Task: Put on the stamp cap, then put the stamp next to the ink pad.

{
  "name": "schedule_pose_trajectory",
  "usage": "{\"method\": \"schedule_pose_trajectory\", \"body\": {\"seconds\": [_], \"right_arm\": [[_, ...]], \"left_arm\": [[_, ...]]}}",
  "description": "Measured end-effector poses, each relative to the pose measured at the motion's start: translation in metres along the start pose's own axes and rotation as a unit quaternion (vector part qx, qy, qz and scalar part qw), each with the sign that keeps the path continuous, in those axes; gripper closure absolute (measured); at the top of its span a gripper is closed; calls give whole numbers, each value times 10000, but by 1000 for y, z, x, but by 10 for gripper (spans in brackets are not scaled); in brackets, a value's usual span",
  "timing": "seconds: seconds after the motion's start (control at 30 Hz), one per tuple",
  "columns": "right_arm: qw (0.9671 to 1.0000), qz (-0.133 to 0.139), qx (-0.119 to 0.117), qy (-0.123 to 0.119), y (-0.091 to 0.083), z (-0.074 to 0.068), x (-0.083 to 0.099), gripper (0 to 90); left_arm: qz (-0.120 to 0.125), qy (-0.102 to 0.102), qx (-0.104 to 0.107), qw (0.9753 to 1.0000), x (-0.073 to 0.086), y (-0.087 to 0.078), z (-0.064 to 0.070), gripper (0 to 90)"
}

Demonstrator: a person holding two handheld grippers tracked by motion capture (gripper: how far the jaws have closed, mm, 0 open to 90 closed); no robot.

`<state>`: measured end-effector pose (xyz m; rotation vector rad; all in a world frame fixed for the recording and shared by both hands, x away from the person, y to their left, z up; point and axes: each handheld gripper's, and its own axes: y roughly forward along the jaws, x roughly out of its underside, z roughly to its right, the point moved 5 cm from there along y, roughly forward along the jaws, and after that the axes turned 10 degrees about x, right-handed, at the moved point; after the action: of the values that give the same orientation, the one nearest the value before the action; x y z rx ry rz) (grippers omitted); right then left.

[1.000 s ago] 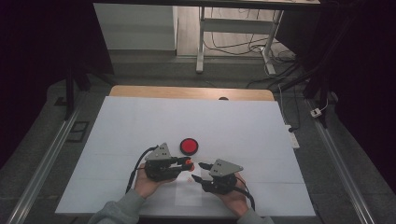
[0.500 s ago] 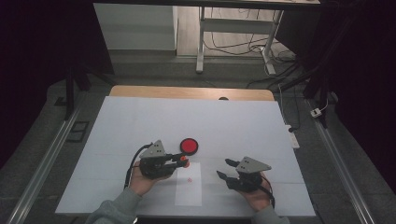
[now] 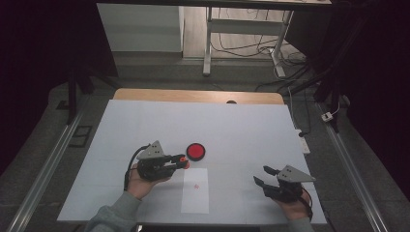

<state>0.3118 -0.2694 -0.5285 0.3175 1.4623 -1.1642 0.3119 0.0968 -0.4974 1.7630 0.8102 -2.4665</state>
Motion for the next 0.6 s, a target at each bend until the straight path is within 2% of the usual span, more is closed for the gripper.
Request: {"method": "schedule_pose_trajectory", "body": {"seconds": [0.17, 0.6], "right_arm": [[10000, 1, 82, 11, -3, 6, 3, 426], [10000, -35, 30, -65, 0, 3, 2, 426]], "left_arm": [[2, -46, -146, 9999, 1, -6, -7, 722], [-69, -137, -331, 9993, 4, -9, -19, 721]]}}
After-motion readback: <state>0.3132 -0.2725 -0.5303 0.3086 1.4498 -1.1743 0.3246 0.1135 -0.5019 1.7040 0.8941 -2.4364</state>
